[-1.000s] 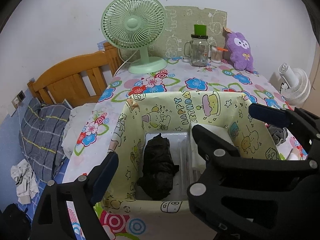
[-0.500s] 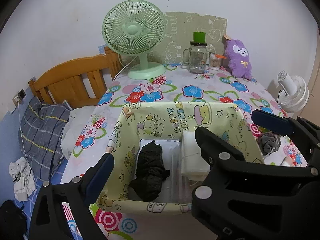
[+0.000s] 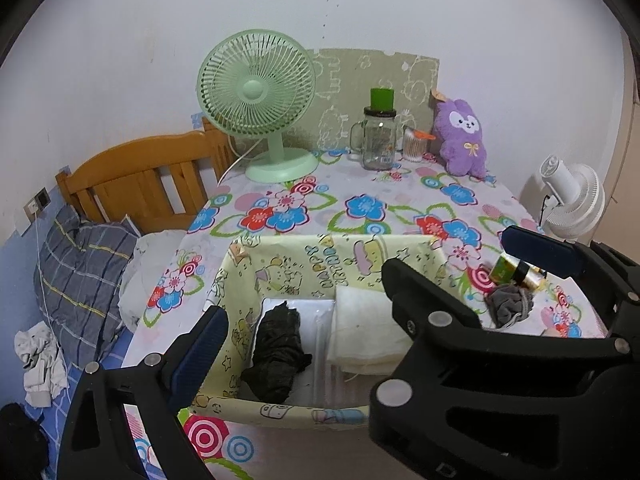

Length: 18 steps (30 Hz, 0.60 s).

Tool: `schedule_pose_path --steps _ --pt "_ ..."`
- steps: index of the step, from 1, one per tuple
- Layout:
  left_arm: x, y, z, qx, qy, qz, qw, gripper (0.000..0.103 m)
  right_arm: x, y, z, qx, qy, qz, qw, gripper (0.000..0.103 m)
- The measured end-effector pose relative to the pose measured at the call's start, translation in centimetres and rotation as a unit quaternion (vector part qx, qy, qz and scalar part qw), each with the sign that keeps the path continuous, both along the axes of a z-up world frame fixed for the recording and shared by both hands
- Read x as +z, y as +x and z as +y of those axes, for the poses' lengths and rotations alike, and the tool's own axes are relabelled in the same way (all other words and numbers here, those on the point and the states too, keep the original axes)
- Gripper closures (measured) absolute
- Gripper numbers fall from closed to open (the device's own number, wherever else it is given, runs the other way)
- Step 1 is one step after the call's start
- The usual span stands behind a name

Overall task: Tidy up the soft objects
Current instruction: 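Withdraw both grippers from the box back toward the remaining items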

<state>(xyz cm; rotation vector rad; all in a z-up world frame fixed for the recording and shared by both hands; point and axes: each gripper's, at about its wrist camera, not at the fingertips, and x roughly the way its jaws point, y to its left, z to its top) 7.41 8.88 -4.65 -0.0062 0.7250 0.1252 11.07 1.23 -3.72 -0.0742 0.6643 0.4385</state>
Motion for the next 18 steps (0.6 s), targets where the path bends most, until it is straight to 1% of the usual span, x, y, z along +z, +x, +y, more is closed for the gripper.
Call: schedule_pose_path --steps 12,15,18 --pt "1.7 -0.9 -2.8 -0.007 -0.007 -0.023 0.9997 0.005 1.6 -1.1 -3.2 -0.011 0.026 -0.008 1.0 0.012" --pt "2.0 -1.1 -3.8 -0.013 -0.008 -0.027 0.9995 0.005 1.9 -1.3 -4.2 -0.017 0.026 -0.012 0.999 0.007" --pt "2.3 -1.2 -4.9 -0.019 -0.007 -0.031 0.9993 0.005 2.1 -1.6 -5.4 -0.023 0.03 -0.013 0.999 0.006"
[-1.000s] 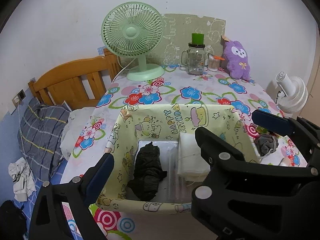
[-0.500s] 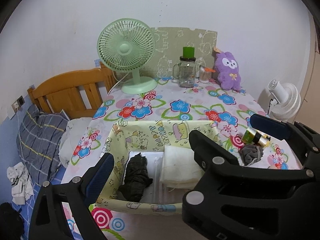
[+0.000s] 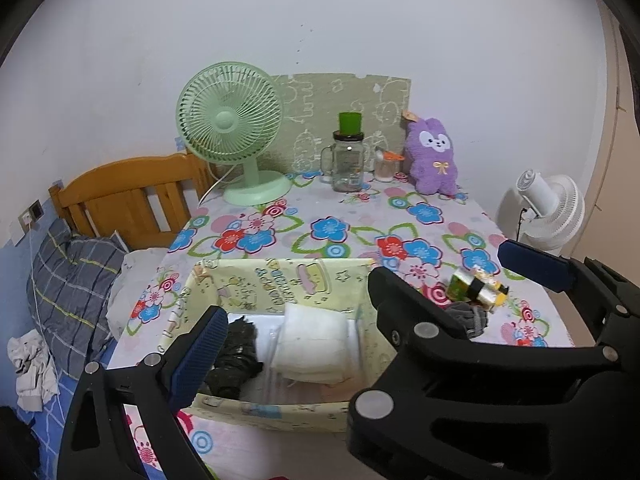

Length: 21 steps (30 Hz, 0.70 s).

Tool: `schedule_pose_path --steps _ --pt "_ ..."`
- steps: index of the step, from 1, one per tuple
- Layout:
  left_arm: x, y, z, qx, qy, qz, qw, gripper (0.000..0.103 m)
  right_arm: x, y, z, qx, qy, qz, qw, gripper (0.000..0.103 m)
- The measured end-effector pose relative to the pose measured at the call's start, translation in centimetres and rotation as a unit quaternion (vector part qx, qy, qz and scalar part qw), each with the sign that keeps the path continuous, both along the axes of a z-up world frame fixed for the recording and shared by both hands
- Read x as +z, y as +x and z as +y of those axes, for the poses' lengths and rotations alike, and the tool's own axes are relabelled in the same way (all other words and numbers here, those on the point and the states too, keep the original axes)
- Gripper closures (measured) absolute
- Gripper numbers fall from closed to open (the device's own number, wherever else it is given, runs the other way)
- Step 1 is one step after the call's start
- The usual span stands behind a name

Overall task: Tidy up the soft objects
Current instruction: 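Withdraw both grippers from the box back toward the remaining items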

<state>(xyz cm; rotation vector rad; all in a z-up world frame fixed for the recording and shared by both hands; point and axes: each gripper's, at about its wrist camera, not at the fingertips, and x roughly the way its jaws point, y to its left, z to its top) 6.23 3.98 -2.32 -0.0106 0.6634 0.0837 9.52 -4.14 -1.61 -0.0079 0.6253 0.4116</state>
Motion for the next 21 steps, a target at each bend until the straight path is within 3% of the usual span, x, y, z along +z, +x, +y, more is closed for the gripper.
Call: schedule_pose_path --steps 21 --pt "0.6 -0.9 -6.4 -0.039 -0.004 -0.025 0.9989 0.004 0.7 -1.6 -7.0 -0.054 -0.002 -0.019 0.998 0.006"
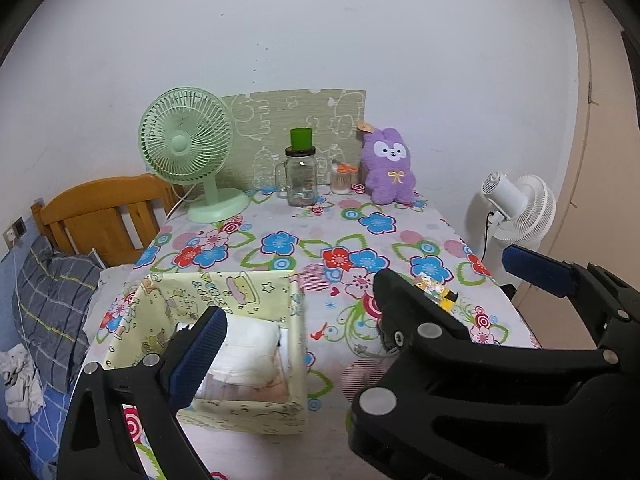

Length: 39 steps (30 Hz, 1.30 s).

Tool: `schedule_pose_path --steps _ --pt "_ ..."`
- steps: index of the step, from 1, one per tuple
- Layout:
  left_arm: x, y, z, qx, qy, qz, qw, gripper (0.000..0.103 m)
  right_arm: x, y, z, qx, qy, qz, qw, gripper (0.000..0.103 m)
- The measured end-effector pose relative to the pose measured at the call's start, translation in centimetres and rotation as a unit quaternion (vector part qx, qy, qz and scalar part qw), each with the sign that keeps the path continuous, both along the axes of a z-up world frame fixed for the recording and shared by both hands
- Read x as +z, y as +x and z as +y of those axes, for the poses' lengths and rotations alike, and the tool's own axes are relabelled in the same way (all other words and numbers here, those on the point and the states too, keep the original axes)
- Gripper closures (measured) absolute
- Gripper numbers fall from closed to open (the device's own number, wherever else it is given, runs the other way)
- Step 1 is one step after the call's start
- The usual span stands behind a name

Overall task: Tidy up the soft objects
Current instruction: 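Withdraw both grippers from the box back toward the remaining items, then grasp the grey drawstring pouch with the left gripper while the right gripper grasps the green tissue packet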

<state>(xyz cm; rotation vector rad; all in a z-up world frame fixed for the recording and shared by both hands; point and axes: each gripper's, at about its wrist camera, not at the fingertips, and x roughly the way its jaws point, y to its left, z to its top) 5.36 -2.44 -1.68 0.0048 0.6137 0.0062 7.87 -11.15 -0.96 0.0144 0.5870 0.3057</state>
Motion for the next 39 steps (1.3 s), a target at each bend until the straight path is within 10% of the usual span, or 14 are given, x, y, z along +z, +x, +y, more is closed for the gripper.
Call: schedule_pose_path --steps 39 --pt "-8.5 3.0 -8.7 -0.069 0.005 0.064 0.9955 0.006 -9.0 1.6 -8.8 -0.064 0.009 0.048 0.997 0.0"
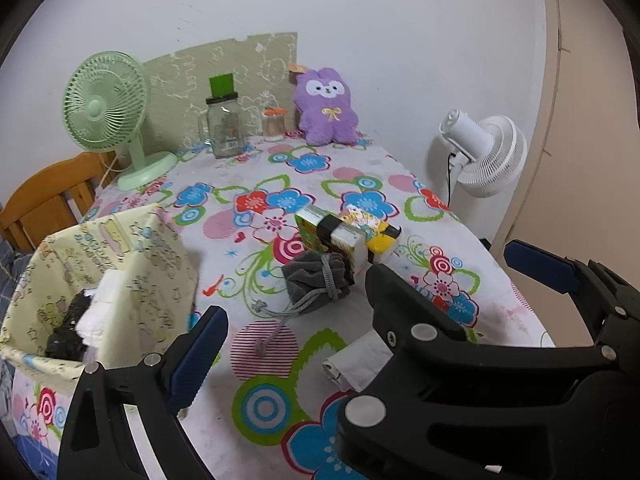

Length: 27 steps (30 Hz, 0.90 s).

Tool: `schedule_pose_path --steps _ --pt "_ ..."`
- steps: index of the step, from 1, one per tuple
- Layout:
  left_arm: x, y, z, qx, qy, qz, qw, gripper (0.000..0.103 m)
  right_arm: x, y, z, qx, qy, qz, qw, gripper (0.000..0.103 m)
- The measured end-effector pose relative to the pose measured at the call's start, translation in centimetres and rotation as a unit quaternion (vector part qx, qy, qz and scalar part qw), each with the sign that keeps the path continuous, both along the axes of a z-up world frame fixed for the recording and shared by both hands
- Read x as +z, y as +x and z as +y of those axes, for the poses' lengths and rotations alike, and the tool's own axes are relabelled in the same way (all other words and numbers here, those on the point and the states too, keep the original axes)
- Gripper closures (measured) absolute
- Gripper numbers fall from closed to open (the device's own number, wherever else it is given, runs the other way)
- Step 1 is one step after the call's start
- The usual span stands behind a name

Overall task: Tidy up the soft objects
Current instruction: 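Grasp the grey drawstring pouch with the left gripper while the right gripper grasps the green tissue packet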

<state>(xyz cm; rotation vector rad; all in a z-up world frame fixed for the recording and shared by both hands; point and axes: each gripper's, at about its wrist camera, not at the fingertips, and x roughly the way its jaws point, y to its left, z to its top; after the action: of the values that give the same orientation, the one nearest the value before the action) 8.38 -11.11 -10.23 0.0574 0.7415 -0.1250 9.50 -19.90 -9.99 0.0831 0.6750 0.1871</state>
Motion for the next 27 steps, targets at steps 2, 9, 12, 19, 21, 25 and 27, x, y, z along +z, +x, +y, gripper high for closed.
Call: schedule_pose_path --steps 2,9,12,19,21,25,27 --pt "-0.3 0.5 -0.2 -0.001 -0.001 0.004 1.0 0.006 -0.5 0.4 -0.2 -0.003 0.001 0.005 1.0 0.0" --pt "-0.9 2.5 -0.7 0.006 0.002 -0.001 1.0 0.007 -1.4 2.4 -1.0 -0.008 0.012 0.007 1.0 0.0" --pt "-1.2 3.4 -0.8 0.01 0.003 -0.002 0.9999 0.007 -1.8 3.2 -1.3 -0.012 0.021 0.001 1.0 0.0" --pt "-2.2 5.5 -0.7 0.025 0.003 0.009 0.9996 0.008 -2.9 5.6 -1.6 -0.009 0.03 0.021 0.999 0.0" --pt "-2.6 6.0 -0.4 0.04 0.007 0.013 0.9991 0.013 -3.1 6.0 -1.7 -0.009 0.029 0.02 0.999 0.0" --pt "-3.2 7.0 -0.1 0.045 0.006 0.023 0.9987 0.014 -3.6 6.7 -1.7 -0.008 0.028 0.022 0.999 0.0" --pt "-3.5 7.2 -0.1 0.044 0.006 0.027 0.9986 0.014 -3.9 7.1 -1.8 -0.01 0.028 0.027 0.999 0.0"
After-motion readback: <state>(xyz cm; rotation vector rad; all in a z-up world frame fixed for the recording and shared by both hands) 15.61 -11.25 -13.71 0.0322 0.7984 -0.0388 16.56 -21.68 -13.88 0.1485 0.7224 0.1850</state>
